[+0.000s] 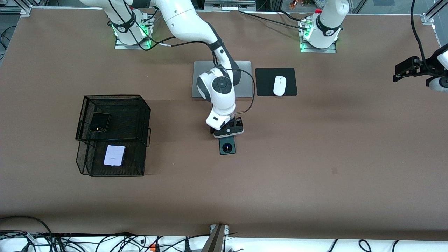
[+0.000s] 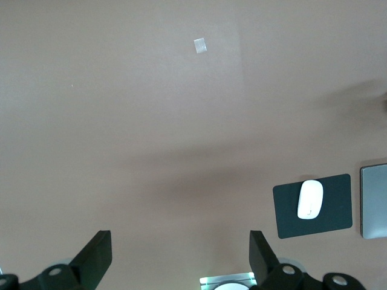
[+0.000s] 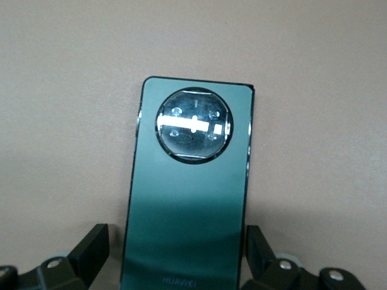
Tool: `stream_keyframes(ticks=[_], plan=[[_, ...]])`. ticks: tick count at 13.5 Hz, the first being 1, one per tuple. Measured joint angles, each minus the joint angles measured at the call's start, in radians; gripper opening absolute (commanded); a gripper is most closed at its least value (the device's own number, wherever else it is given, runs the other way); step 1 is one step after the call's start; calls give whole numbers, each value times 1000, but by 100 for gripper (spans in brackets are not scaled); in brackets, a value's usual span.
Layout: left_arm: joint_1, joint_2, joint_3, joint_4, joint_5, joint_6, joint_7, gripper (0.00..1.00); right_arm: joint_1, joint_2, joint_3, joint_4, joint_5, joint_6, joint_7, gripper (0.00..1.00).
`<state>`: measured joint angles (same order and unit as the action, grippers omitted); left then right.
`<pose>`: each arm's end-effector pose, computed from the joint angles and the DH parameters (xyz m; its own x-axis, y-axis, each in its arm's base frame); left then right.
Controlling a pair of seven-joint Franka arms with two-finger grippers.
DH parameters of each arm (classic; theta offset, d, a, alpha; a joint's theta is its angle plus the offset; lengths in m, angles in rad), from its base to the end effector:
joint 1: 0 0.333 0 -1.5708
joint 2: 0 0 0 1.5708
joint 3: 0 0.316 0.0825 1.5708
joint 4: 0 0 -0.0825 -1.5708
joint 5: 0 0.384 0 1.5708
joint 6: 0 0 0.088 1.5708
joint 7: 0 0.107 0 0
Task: Place phones with both arms
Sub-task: 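Grasp the green phone with the right gripper while the left gripper withdraws, then carry the green phone into the basket and open the right gripper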
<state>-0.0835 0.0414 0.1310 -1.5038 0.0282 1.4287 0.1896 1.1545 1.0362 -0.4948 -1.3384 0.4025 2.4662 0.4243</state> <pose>0.5514 0.0279 0.6214 0.9832 -0.1374 -0.1201 -0.1397 -0.9901 -0.0112 0.5327 0.5321 0.1645 0.9489 0.1977 0.2461 0.2006 -0.9796 0.0133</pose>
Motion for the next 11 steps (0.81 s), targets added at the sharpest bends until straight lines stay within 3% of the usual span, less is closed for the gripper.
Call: stream_keyframes(ticks=[4, 5, 6, 7, 9, 10, 11], plan=[[0, 0, -7, 0, -11, 4, 0, 100, 1, 1, 0, 0, -11, 6, 0, 98], [0, 0, -11, 0, -11, 12, 0, 100, 1, 1, 0, 0, -11, 6, 0, 81], [0, 0, -18, 0, -12, 26, -2, 100, 1, 1, 1, 0, -11, 6, 0, 47], [2, 0, -31, 0, -12, 41, -10, 100, 1, 1, 1, 1, -11, 6, 0, 29], [9, 0, -67, 0, -12, 64, -42, 100, 1, -7, 1, 1, -12, 3, 0, 6], [13, 0, -82, 0, -12, 64, -52, 100, 1, -6, 1, 0, -12, 5, 0, 0], [18, 0, -91, -1, -12, 64, -56, 100, 1, -6, 1, 0, -12, 5, 0, 0]])
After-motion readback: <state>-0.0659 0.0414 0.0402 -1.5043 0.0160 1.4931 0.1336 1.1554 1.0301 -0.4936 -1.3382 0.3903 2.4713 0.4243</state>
